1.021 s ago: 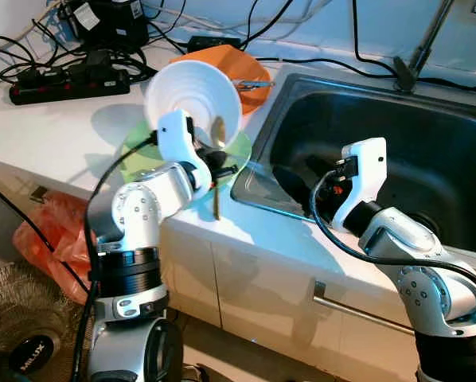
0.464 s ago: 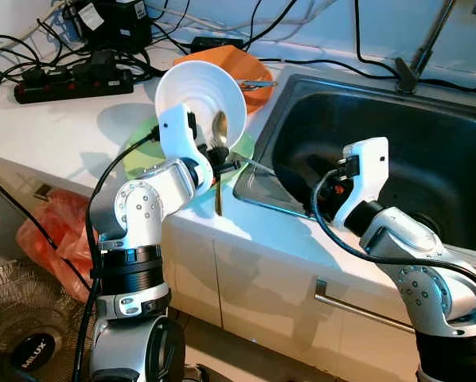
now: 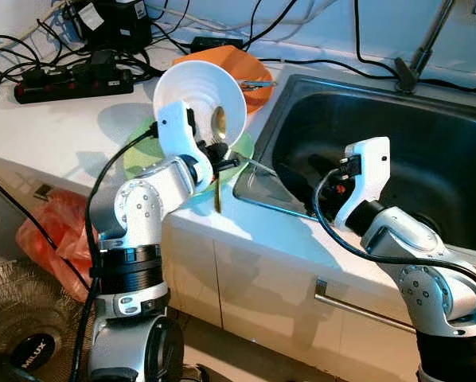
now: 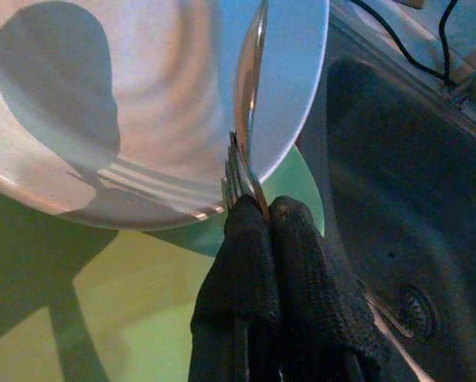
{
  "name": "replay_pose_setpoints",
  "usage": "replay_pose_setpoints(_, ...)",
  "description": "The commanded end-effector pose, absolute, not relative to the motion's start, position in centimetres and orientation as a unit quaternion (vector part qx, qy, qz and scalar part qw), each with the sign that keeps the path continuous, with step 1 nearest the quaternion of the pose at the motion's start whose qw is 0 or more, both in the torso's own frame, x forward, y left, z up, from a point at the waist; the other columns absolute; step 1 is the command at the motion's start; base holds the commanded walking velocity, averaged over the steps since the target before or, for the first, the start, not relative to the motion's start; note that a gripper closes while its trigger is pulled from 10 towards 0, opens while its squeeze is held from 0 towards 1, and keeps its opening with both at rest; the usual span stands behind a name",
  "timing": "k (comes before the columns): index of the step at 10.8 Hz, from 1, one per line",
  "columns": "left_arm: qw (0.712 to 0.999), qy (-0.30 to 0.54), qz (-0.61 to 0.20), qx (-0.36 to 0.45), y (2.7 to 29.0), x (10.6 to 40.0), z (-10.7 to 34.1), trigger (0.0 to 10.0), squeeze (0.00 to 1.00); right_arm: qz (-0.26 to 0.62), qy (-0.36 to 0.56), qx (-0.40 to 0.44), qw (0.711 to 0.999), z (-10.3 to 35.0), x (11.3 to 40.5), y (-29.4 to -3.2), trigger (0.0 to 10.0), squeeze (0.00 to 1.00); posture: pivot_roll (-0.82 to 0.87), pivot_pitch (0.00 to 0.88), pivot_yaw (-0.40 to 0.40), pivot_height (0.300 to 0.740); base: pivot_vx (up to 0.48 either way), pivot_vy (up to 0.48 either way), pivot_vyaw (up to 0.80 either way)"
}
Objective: Kitchen organization
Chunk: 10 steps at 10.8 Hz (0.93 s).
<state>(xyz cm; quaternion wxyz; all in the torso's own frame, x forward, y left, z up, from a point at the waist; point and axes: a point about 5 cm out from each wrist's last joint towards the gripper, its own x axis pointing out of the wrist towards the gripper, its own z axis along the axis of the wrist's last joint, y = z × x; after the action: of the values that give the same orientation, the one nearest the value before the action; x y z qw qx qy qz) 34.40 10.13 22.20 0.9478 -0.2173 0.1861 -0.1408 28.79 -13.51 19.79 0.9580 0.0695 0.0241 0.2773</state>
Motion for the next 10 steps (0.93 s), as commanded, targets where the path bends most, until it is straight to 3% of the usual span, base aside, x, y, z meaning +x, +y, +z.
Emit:
replay_pose_setpoints(1,0.954,0.169,-0.137,-0.208,10.2,34.4,23.1,0.0,0.0,0.273,0.021,0.066,0.959,20.0,28.9,-13.7,10.0,0.0,0.06,0.089,0.033,0.74,0.0,0.0,0.0)
replay_pose_setpoints(5,0.954,0.174,-0.13,-0.207,10.4,34.4,22.6,0.0,0.0,0.297,0.017,0.039,0.954,20.5,29.9,-14.7,10.0,0.0,0.07,0.087,0.027,0.74,0.0,0.0,0.0)
replay_pose_setpoints(10,0.954,0.188,-0.118,-0.204,11.1,33.9,21.6,0.0,0.0,0.391,-0.011,0.022,0.92,21.3,32.7,-14.5,10.0,0.0,0.11,0.104,0.017,0.74,0.0,0.0,0.0)
